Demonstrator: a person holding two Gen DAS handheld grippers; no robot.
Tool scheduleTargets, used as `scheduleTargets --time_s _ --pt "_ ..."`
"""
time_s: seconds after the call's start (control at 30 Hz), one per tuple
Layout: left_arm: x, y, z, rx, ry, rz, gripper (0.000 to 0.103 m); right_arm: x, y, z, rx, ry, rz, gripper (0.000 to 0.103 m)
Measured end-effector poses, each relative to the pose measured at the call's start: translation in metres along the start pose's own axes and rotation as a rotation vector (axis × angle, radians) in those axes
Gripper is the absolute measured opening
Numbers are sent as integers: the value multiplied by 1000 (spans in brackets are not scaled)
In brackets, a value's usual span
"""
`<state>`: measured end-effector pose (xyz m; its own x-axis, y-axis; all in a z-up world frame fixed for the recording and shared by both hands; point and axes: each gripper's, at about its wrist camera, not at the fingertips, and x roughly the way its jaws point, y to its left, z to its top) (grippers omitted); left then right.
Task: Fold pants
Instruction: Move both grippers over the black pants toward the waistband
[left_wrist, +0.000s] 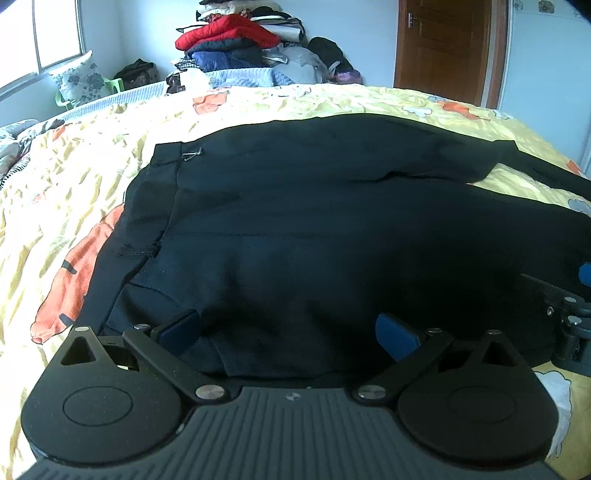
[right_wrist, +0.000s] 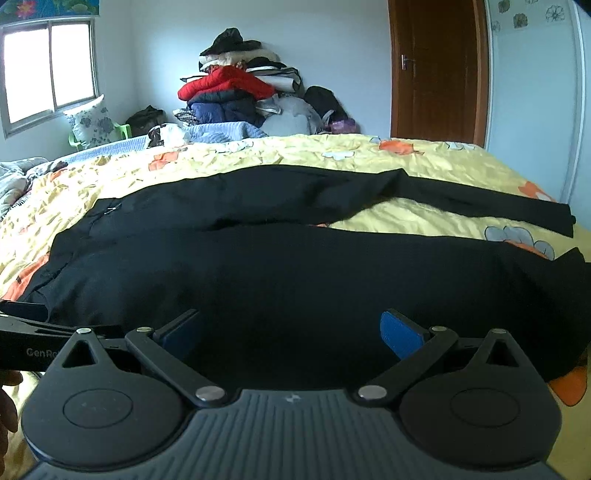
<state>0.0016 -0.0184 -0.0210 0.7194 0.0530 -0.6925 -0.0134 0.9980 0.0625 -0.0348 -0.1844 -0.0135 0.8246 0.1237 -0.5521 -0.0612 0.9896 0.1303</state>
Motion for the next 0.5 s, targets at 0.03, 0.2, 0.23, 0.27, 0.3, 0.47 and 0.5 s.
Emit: scheduleTargets --time_s 0.03,0.2,0.23,0.27,0.3,0.47,0.5 --pt "0 0 0 1 -1 1 103 0 0 0 -1 -1 0 103" --pt "0 -3 -1 16 3 15 103 -5 2 0 -10 -30 2 103" --pt "-1 -3 -1 17 2 18 103 -10 4 0 -22 -58 -8 103" --pt "-1 -3 -1 17 4 21 103 -14 6 0 -38 -85 -17 103" --pt "-1 -3 -1 16 6 23 103 -19 9 1 -58 -112 -23 103" --pt "-3 -5 -1 17 8 28 103 -21 11 5 -67 -106 -4 103" --pt "-3 -5 -1 19 8 29 103 -20 11 4 -62 -101 4 103"
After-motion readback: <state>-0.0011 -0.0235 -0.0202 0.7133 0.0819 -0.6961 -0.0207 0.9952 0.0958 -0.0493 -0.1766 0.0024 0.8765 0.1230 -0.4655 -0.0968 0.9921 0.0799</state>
